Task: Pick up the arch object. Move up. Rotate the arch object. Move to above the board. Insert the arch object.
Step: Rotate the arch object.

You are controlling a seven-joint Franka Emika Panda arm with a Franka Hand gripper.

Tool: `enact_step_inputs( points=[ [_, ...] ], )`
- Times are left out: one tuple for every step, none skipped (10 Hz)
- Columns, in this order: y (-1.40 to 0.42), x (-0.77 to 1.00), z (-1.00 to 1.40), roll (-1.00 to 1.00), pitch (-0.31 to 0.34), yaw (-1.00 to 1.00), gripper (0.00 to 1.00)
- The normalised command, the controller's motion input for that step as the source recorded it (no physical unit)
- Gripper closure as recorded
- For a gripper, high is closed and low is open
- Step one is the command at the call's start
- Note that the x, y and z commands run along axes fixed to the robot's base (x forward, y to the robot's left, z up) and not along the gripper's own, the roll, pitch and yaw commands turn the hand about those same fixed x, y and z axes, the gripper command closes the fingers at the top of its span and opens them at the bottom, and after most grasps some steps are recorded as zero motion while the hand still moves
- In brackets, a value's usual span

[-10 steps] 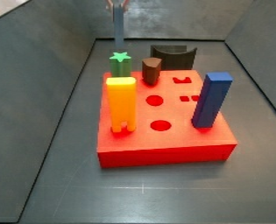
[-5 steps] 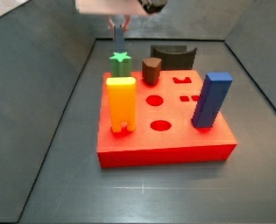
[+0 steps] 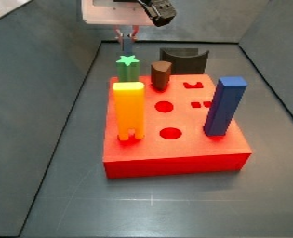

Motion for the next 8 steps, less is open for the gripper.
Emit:
enact_step_inputs(
  points=[
    [0.0, 0.01, -0.19, 0.0, -0.025, 0.0, 1.0],
    [0.0, 0.0, 0.0, 0.0, -0.026, 0.0, 0.0],
    [0.0, 0.0, 1.0, 0.0, -0.029, 0.0, 0.0],
    [0.0, -0.01, 1.0, 0.0, -0.023, 0.0, 0.0],
    [0.0, -0.03, 1.0, 0.0, 0.011, 0.0, 0.0],
    [0.0, -0.03, 0.85, 0.01, 0.022, 0.0, 0.0],
    [0.01, -0.02, 0.63, 0.01, 0.036, -0.01, 0.0],
    [0.01, -0.02, 0.52, 0.02, 0.04, -0.01, 0.0]
  ],
)
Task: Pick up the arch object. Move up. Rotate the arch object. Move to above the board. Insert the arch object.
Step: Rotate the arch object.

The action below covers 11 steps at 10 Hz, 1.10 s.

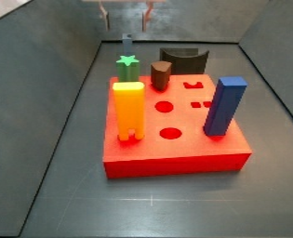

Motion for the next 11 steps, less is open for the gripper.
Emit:
enact_step_inputs(
  points=[
    [0.01, -0.01, 0.22, 0.03, 0.047, -0.01, 0.0],
    [0.0, 0.0, 0.0, 0.01, 0.008, -1.0, 0.0],
    [0.0, 0.02, -0.1, 0.0, 0.007, -1.0, 0.0],
    [0.01, 0.03, -0.06, 0.0, 0.005, -1.0, 0.0],
    [0.01, 0.04, -0.05, 0.01, 0.004, -1.0, 0.0],
    [0.01, 0.04, -0.04, 0.01, 0.004, -1.0, 0.0],
    [0.01, 0.04, -0.04, 0.01, 0.003, -1.0, 0.0],
    [0.01, 0.04, -0.03, 0.01, 0.003, -1.0, 0.0],
    [0.01, 0.04, -0.03, 0.01, 0.003, -1.0, 0.0],
    [0.01, 0.04, -0.03, 0.01, 0.003, -1.0, 0.0],
    [0.01, 0.04, -0.03, 0.01, 0.003, -1.0, 0.0]
  ],
)
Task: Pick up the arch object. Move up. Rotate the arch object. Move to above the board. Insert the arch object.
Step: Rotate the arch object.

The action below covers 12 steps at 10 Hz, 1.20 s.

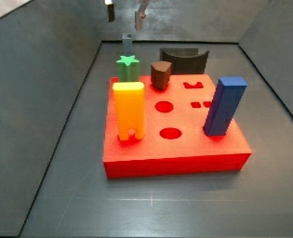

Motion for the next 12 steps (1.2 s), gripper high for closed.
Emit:
enact_step_inputs(
  points=[
    [0.01, 0.04, -0.03, 0.01, 0.004, -1.0, 0.0],
    [0.01, 0.04, -0.03, 0.01, 0.004, -1.0, 0.0],
    [0.01, 0.04, -0.03, 0.01, 0.004, -1.0, 0.0],
    [0.01, 0.04, -0.03, 0.01, 0.005, -1.0, 0.0],
    [0.01, 0.04, -0.03, 0.01, 0.005, -1.0, 0.0],
    [0.01, 0.04, -0.03, 0.01, 0.006, -1.0, 0.0],
    [0.01, 0.04, -0.03, 0.01, 0.006, -1.0, 0.0],
    [0.01, 0.04, -0.03, 0.02, 0.007, -1.0, 0.0],
    [0.01, 0.04, -0.03, 0.02, 0.009, -1.0, 0.0],
    [0.01, 0.04, -0.03, 0.02, 0.011, -1.0, 0.0],
    [0.01, 0.04, -0.03, 0.03, 0.013, -1.0, 0.0],
    [0.01, 0.04, -0.03, 0.03, 0.013, -0.68, 0.0]
  ],
)
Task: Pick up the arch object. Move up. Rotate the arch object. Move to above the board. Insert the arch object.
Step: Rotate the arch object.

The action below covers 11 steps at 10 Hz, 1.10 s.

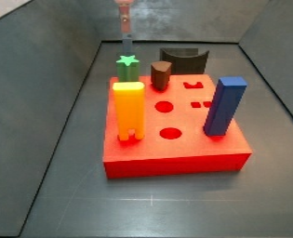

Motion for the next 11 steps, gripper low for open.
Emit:
enact_step_inputs(
  points=[
    [0.01, 0.04, -0.03, 0.03, 0.013, -0.4, 0.0],
    [0.01, 0.04, -0.03, 0.03, 0.013, -0.26, 0.0],
    [0.0, 0.0, -1.0, 0.03, 0.013, -0.17, 0.0],
    [0.0, 0.01, -1.0, 0.03, 0.003, -0.12, 0.0],
    [0.0, 0.02, -1.0, 0.03, -0.016, -0.08, 0.0],
    [0.0, 0.02, -0.97, 0.02, -0.024, -0.06, 0.0],
    [0.01, 0.02, -0.82, 0.02, -0.03, -0.06, 0.0],
    [0.01, 0.02, -0.67, 0.01, -0.033, -0.05, 0.0],
    [0.01, 0.03, -0.46, 0.01, -0.033, -0.05, 0.0],
    [0.01, 0.03, -0.31, 0.0, -0.031, -0.04, 0.0],
    [0.01, 0.03, -0.17, 0.0, -0.026, -0.04, 0.0]
  ],
)
